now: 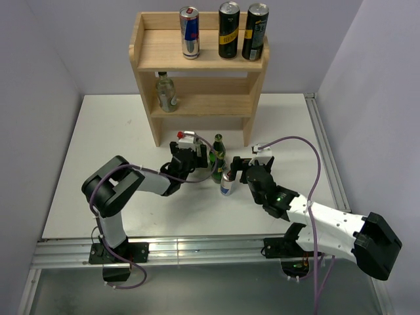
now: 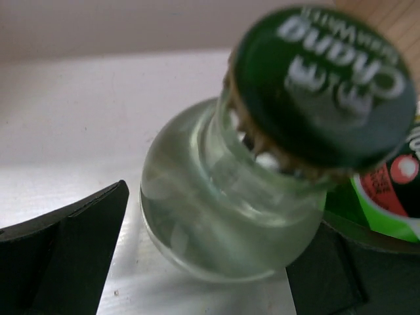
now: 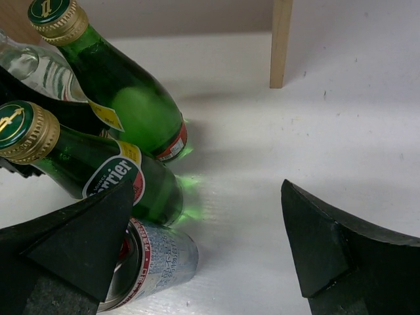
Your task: Place and organize the beverage onto the shelf
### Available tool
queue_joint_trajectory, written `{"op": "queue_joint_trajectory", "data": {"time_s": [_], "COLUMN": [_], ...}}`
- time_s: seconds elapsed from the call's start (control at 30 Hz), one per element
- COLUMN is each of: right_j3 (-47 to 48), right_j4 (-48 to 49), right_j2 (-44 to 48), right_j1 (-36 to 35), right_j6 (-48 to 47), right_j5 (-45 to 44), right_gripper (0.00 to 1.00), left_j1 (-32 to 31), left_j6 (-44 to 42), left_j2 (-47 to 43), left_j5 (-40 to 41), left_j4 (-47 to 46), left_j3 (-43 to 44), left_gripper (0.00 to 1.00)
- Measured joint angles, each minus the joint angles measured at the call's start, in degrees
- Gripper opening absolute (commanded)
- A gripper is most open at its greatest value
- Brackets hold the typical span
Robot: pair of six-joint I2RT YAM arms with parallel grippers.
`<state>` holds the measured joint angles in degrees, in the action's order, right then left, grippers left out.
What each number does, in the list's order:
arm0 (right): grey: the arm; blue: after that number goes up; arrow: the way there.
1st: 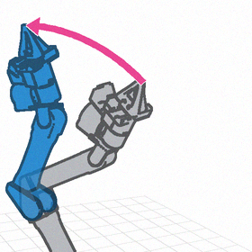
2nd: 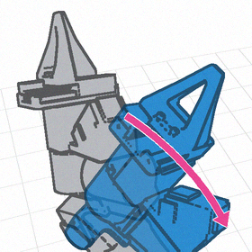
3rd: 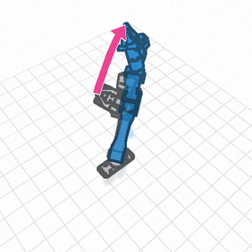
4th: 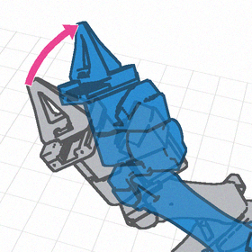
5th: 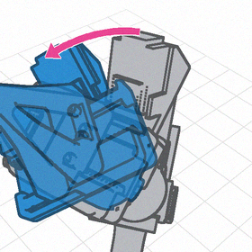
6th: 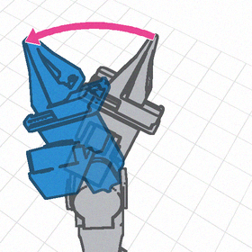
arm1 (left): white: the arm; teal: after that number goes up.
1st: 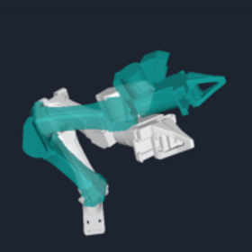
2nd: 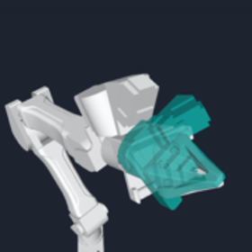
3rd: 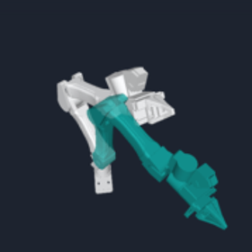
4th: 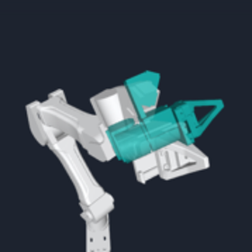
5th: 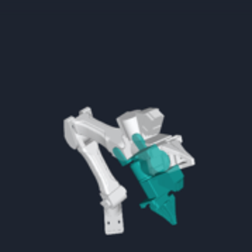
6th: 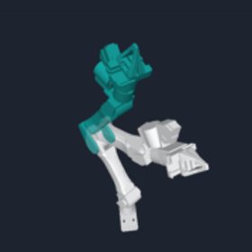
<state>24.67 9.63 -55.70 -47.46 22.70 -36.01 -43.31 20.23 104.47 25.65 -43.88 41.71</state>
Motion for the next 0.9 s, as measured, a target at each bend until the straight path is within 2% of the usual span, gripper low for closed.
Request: {"op": "queue_joint_trajectory", "data": {"time_s": [0.4,0.5,0.6,0.63,0.7,0.77,0.8,0.83,0.9], "right_j3": [0.02,0.02,0.02,0.02,0.02,0.02,0.02,0.02,0.02], "right_j4": [0.92,1.11,1.27,1.31,1.42,1.46,1.51,1.51,1.55], "right_j2": [-0.76,-0.92,-1.03,-1.07,-1.14,-1.16,-1.18,-1.18,-1.25], "right_j1": [0.37,0.48,0.61,0.66,0.74,0.76,0.76,0.79,0.85], "right_j6": [0.02,0.02,0.02,0.02,0.04,0.04,0.02,0.02,0.04], "right_j5": [0.61,0.85,1.05,1.11,1.20,1.25,1.31,1.38,1.42], "right_gripper": [1.00,1.00,1.00,1.00,1.00,1.00,1.00,1.00,1.00], "left_j1": [0.98,1.03,1.01,1.01,1.01,1.03,1.03,1.05,1.07], "left_j6": [-1.07,-1.07,-1.09,-1.07,-1.44,-1.55,-1.53,-1.53,-1.51], "left_j2": [3.82,4.26,4.94,5.31,5.86,6.01,6.03,6.03,6.05], "left_j5": [-0.83,-0.79,-0.50,-0.44,0.22,0.72,0.79,0.92,1.18], "left_j4": [-0.09,-0.52,-0.72,-0.76,-1.01,-0.94,-0.96,-0.96,-0.94], "left_j3": [3.15,3.34,4.02,4.44,5.09,5.42,5.42,5.42,5.44], "left_gripper": [0.96,0.92,0.81,0.72,0.66,0.54,0.43,0.08,0.00]}}
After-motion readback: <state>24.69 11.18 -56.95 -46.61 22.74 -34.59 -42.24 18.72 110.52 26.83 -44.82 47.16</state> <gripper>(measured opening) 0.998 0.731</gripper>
